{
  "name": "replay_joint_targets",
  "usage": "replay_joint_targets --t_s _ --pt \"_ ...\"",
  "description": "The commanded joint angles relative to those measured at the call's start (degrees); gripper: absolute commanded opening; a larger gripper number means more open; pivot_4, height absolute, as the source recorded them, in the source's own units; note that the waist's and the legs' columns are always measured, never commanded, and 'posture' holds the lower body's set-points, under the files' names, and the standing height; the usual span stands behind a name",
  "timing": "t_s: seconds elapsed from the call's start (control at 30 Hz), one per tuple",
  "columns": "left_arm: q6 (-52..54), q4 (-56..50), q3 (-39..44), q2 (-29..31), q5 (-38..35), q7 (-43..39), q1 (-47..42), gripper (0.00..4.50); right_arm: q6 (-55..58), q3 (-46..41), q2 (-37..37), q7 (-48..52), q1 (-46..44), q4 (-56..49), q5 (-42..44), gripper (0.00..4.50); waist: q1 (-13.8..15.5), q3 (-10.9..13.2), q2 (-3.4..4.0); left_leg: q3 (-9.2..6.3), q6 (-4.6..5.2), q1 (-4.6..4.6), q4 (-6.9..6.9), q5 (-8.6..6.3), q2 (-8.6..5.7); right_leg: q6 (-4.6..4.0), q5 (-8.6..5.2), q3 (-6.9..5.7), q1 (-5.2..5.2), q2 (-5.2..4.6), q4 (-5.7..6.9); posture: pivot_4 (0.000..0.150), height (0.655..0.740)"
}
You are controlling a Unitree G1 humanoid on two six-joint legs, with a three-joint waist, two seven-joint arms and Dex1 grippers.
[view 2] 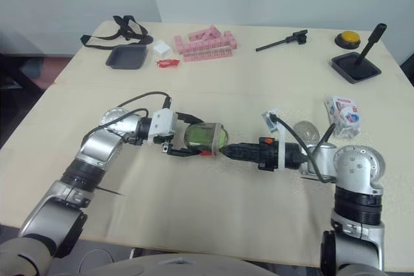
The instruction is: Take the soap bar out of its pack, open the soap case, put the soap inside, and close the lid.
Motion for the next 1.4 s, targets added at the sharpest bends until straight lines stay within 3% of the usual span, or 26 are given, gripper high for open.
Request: replay_joint_targets --t_s 0.03,0.4,0.8,1.0,1.1,1.27,1.4 --pt "-0.4 -2.5 1.1 0.0 -1.4 0.7 -0.1 3.49 0.4 -1.8 1.2 -5.7 -1.3 0.1 6.6 4.48 0.0 0.0 0.0 0.0 0.0 0.0 0.0 0.0 0.0 0.0 0.0 0.0 0.0 0.0 0.0 0.15 0.7109" --pt "-0.8 -2.3 0.8 -0.3 -1.3 1.0 -0.4 3.49 -4.2 1.3 3.3 -20.3 -2.9 4.4 19.2 4.48 0.0 0.0 0.0 0.01 -0.16 -0.02 -0.07 0.09 0.0 0.01 0.0 -0.03 0.0 -0.01 -0.03 0.15 0.7109" --pt "-2.2 -1.4 0.5 -0.9 -0.7 1.0 -1.2 3.49 -16.1 11.7 -2.0 -35.1 -2.7 7.5 36.4 4.48 0.1 0.0 0.0 0.01 -0.34 -0.05 -0.18 0.19 0.0 0.02 0.01 -0.06 0.02 -0.01 -0.1 0.15 0.7109" --pt "-2.8 -1.0 0.4 -1.1 -0.6 1.1 -1.4 3.49 -20.5 16.3 -5.6 -37.8 -2.3 7.1 41.5 4.48 0.1 0.0 -0.01 0.02 -0.4 -0.07 -0.23 0.22 0.0 0.03 0.02 -0.08 0.04 -0.01 -0.14 0.15 0.7109" --pt "-2.8 -1.0 0.4 -1.2 -0.6 1.2 -1.4 3.49 -22.0 18.4 -7.4 -38.0 -2.2 6.5 42.7 3.8 0.1 0.0 -0.02 0.02 -0.42 -0.08 -0.28 0.23 0.0 0.04 0.02 -0.08 0.06 -0.01 -0.2 0.15 0.7109" --pt "-2.6 -0.9 0.5 -1.3 -0.6 1.6 -1.5 3.49 -22.8 20.8 -9.9 -36.9 -2.2 5.5 41.8 2.23 0.1 0.0 -0.03 0.01 -0.57 -0.08 -0.44 0.32 0.0 0.4 0.23 -0.12 0.08 -0.01 -0.31 0.15 0.7109" --pt "-2.6 -0.8 0.4 -1.4 -0.8 1.9 -1.6 3.49 -23.6 22.0 -11.2 -36.1 -2.2 5.3 40.7 2.19 0.1 0.0 -0.04 0.02 -0.58 -0.08 -0.54 0.32 0.0 0.4 0.23 -0.13 0.08 0.0 -0.36 0.15 0.7109"
